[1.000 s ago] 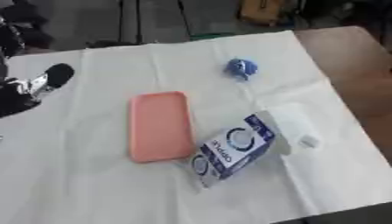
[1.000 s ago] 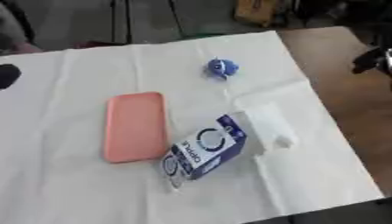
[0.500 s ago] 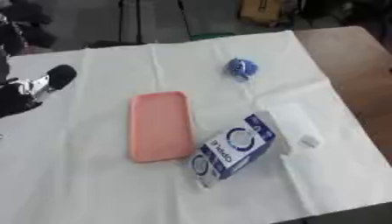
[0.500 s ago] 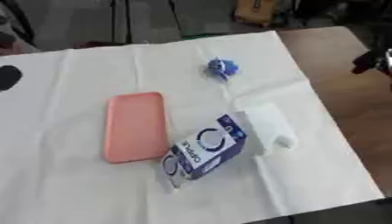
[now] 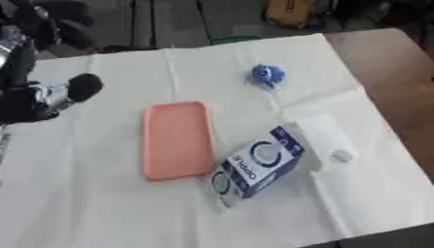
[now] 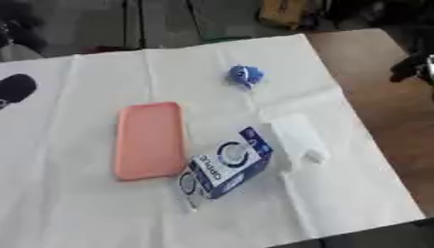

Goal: Pick up objects on the table and place them in the box.

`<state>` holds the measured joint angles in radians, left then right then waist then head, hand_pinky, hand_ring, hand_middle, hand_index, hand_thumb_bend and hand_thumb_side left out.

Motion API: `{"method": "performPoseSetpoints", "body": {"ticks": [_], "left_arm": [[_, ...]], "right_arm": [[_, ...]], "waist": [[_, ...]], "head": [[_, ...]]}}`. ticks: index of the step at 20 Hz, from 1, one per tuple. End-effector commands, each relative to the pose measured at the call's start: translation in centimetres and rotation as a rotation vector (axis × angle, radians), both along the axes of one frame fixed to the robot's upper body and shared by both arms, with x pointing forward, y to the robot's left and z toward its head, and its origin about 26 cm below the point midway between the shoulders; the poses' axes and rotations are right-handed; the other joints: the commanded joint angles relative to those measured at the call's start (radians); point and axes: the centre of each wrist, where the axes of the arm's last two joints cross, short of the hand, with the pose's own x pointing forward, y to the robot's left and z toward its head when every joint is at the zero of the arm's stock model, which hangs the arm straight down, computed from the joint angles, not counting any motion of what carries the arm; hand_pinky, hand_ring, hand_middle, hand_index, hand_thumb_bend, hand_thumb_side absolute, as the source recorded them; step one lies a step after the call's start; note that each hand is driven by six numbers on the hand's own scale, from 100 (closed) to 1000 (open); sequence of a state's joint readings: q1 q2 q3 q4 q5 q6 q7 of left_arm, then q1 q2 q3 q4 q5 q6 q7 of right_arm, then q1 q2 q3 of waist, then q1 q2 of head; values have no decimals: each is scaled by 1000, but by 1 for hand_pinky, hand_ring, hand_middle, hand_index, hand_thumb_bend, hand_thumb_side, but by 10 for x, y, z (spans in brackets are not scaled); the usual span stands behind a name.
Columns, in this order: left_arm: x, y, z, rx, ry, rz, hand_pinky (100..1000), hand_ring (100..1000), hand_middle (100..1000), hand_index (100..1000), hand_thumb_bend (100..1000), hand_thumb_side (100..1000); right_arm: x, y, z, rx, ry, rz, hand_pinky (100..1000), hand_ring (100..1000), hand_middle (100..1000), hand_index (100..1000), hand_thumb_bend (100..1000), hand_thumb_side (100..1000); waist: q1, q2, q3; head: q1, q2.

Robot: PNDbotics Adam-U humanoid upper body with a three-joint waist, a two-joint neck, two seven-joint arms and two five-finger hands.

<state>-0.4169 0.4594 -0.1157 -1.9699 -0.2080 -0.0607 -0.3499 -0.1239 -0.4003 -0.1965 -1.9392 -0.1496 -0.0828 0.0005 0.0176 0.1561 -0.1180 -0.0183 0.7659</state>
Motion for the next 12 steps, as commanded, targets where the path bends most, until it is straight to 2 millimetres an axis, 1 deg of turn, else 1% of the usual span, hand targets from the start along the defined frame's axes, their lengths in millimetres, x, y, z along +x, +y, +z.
{"method": "performPoseSetpoints", "body": {"ticks": [1, 2, 3, 5, 6, 7, 10, 12], "left_arm": [[2, -10, 8, 170, -15, -54, 675, 643, 710, 850, 789, 679], [3, -13, 10, 193, -22, -64, 681, 653, 720, 856, 809, 723], [5, -23, 19, 273, -56, -98, 682, 656, 721, 858, 822, 739], [12, -40, 29, 384, -102, -134, 680, 656, 719, 859, 835, 764], [16, -47, 31, 421, -118, -144, 682, 659, 721, 860, 844, 769], [20, -56, 34, 464, -135, -161, 684, 664, 725, 863, 842, 794], [33, -76, 34, 554, -167, -191, 691, 674, 733, 866, 863, 811], [43, -91, 31, 615, -181, -214, 696, 684, 740, 870, 880, 842]], "right_arm": [[-1, -2, 10, -33, -26, 3, 460, 503, 745, 928, 263, 635], [-1, -3, 10, -34, -26, 4, 460, 503, 745, 927, 263, 635], [-1, -2, 11, -35, -26, 7, 460, 503, 745, 927, 263, 635], [0, -2, 11, -36, -25, 12, 460, 503, 745, 928, 263, 635], [0, -2, 11, -37, -25, 14, 460, 503, 745, 928, 263, 635], [0, -1, 11, -38, -25, 18, 460, 503, 745, 927, 263, 635], [1, -1, 11, -39, -24, 26, 461, 504, 745, 927, 263, 635], [1, 0, 13, -41, -29, 32, 462, 505, 746, 927, 263, 635]], "waist": [[-4, -16, -2], [-4, -16, -3], [-5, -19, -6], [-7, -21, -8], [-7, -22, -9], [-7, -23, -12], [-8, -26, -19], [-9, -27, -29]], "head": [[2, 4], [1, 4], [-2, 4], [-8, 4], [-10, 4], [-10, 4], [-11, 4], [-7, 4]]}}
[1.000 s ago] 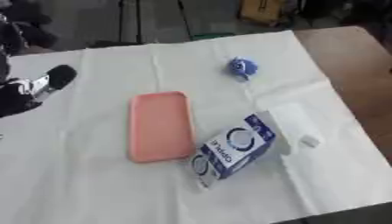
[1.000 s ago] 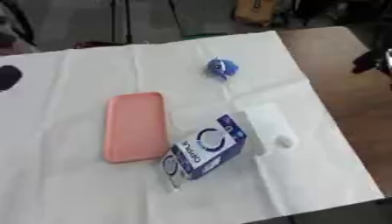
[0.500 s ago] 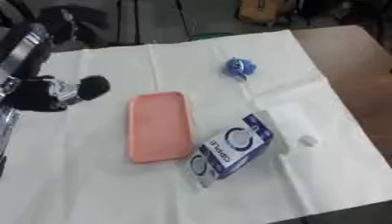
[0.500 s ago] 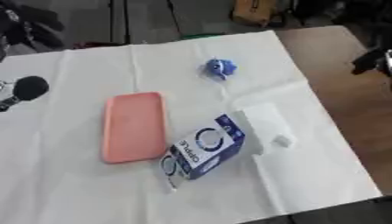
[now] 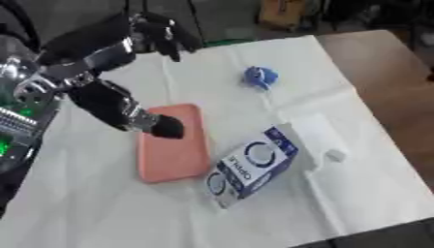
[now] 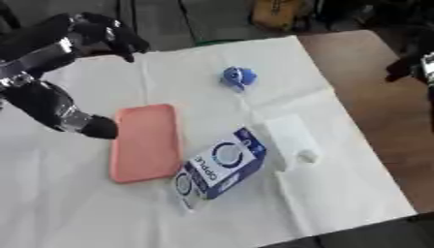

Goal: Pick up objects on the table and place them in the box.

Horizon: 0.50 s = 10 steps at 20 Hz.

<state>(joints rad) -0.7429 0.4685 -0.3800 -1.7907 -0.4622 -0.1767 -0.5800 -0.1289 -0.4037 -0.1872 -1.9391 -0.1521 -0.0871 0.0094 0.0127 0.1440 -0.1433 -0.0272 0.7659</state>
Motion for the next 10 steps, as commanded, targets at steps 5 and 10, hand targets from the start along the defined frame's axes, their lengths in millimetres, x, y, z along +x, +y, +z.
{"method": "performPoseSetpoints", "body": {"ticks": [5, 10], "left_arm": [[35, -44, -19, 119, -24, -15, 689, 678, 736, 870, 872, 853], [54, -63, -42, 126, -28, 34, 685, 676, 734, 870, 872, 862]], "right_arm": [[1, -1, 13, -35, -30, 29, 462, 505, 746, 927, 263, 635], [3, 1, 15, -39, -33, 45, 462, 505, 746, 926, 264, 635]], "waist": [[-7, -17, -17], [-8, -18, -27]], "head": [[8, 4], [10, 4]]}}
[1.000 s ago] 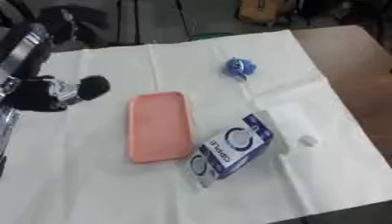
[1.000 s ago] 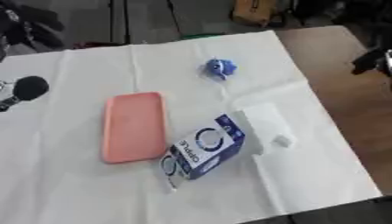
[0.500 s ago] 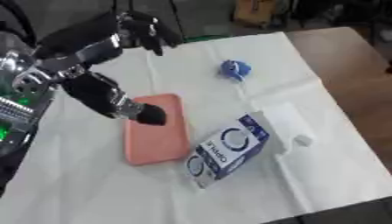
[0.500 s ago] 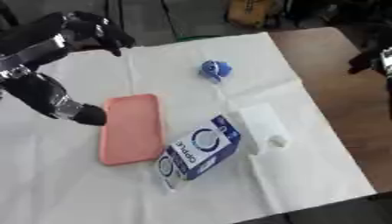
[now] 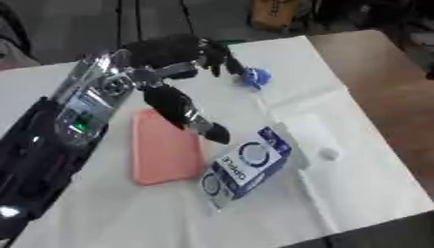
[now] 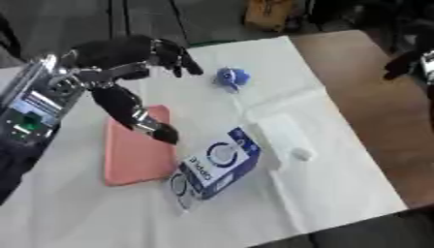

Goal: Pick up objects on the table and place them in the box.

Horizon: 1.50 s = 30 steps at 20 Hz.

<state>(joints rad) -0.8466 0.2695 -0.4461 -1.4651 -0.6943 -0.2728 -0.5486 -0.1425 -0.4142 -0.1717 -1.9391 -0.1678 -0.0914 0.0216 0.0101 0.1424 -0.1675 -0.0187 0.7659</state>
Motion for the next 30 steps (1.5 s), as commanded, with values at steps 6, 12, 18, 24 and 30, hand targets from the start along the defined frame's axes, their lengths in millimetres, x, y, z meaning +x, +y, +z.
{"method": "performPoseSetpoints", "body": {"ticks": [6, 12, 18, 24, 30], "left_arm": [[8, -32, -24, 90, -92, 7, 682, 676, 732, 875, 921, 935], [0, -40, -38, 195, -186, -41, 693, 692, 742, 883, 962, 1000], [-4, -43, -52, 245, -243, -39, 694, 689, 743, 887, 959, 1000], [-4, -46, -64, 237, -243, -40, 682, 659, 730, 884, 970, 1000], [-7, -49, -70, 234, -238, -54, 680, 649, 720, 884, 976, 1000]], "right_arm": [[1, -1, 13, -35, -29, 20, 462, 505, 746, 926, 265, 635], [1, -1, 13, -35, -28, 20, 461, 504, 745, 926, 265, 635], [1, -1, 12, -34, -25, 19, 460, 503, 745, 926, 265, 635], [1, 0, 12, -34, -25, 19, 460, 503, 745, 926, 265, 635], [1, -1, 12, -35, -26, 18, 460, 503, 745, 925, 266, 635]], "waist": [[-5, -14, -16], [-2, -13, -16], [-3, -11, -12], [-3, -10, -11], [-3, -10, -12]], "head": [[7, 4], [4, 4], [0, 4], [-1, 4], [-1, 4]]}}
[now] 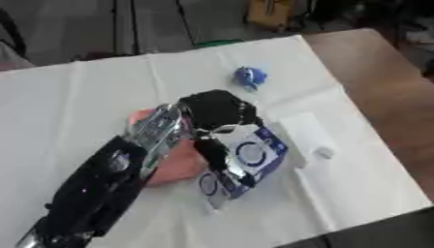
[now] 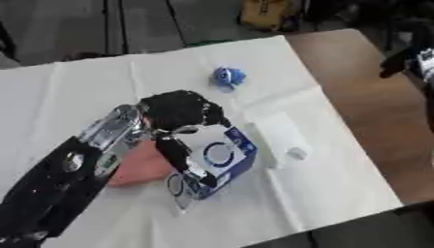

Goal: Pick up objects on the table and place them in the box.

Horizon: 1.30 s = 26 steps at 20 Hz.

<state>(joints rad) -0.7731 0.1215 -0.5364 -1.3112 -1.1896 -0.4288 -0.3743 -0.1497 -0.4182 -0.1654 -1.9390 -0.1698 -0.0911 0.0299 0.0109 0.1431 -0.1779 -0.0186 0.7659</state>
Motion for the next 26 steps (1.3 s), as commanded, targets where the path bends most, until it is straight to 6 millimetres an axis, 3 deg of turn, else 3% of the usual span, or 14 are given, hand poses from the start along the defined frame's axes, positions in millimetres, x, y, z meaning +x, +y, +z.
{"method": "performPoseSetpoints", "body": {"ticks": [1, 15, 26], "left_arm": [[-1, -4, 6, -5, -22, -14, 680, 649, 720, 884, 976, 1000], [-10, -12, -11, 53, -8, -60, 680, 631, 700, 891, 965, 1000], [-8, -5, -6, 22, -124, 1, 671, 625, 703, 899, 968, 1000]], "right_arm": [[0, -2, 10, -27, -24, 3, 460, 503, 745, 925, 266, 635], [0, -2, 10, -27, -25, 3, 459, 501, 744, 925, 265, 635], [-1, -2, 9, -26, -25, -3, 458, 501, 744, 925, 265, 636]], "waist": [[-4, -10, -1], [-3, -6, -4], [-5, -5, 1]], "head": [[-1, 4], [-9, 4], [-20, 4]]}}
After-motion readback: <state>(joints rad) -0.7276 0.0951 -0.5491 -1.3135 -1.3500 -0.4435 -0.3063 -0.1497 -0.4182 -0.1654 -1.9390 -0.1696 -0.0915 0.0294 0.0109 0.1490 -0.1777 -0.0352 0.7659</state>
